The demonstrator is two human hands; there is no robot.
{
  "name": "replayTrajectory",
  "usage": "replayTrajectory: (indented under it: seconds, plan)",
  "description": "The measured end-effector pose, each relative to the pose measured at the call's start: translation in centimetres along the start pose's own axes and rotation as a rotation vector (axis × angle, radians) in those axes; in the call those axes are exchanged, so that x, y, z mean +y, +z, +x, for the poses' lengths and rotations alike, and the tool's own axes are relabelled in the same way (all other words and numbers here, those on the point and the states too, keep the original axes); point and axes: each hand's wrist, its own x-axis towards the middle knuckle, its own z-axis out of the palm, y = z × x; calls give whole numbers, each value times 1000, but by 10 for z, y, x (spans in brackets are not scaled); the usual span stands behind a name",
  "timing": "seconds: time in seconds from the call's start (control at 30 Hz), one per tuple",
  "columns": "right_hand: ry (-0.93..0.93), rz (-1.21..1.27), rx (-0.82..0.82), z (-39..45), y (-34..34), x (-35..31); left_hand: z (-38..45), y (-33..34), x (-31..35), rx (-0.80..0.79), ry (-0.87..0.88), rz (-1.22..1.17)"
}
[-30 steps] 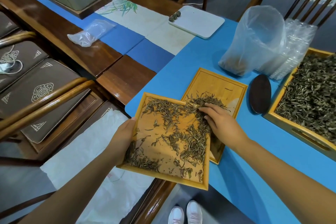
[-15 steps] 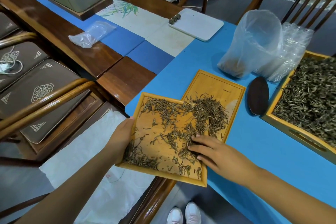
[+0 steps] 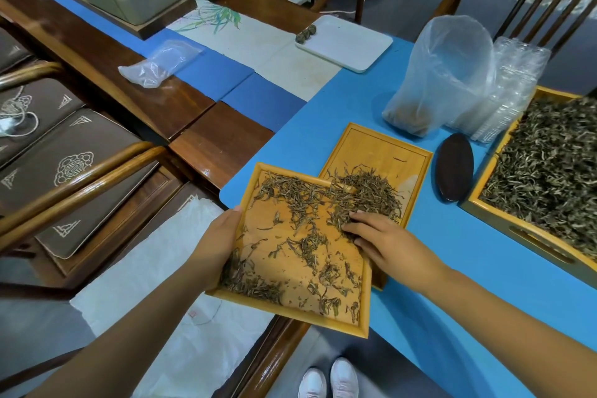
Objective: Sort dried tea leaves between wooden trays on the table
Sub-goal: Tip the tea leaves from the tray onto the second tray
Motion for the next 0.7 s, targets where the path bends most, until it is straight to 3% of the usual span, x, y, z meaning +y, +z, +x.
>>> replayTrajectory:
  seconds: [0.5,0.7]
  plan:
    - [251,58,107,30,-10,19,-4,-1,-2,23,4,67]
    - [96,22,158,57,-16,-25,-5,2,0,28,12,67]
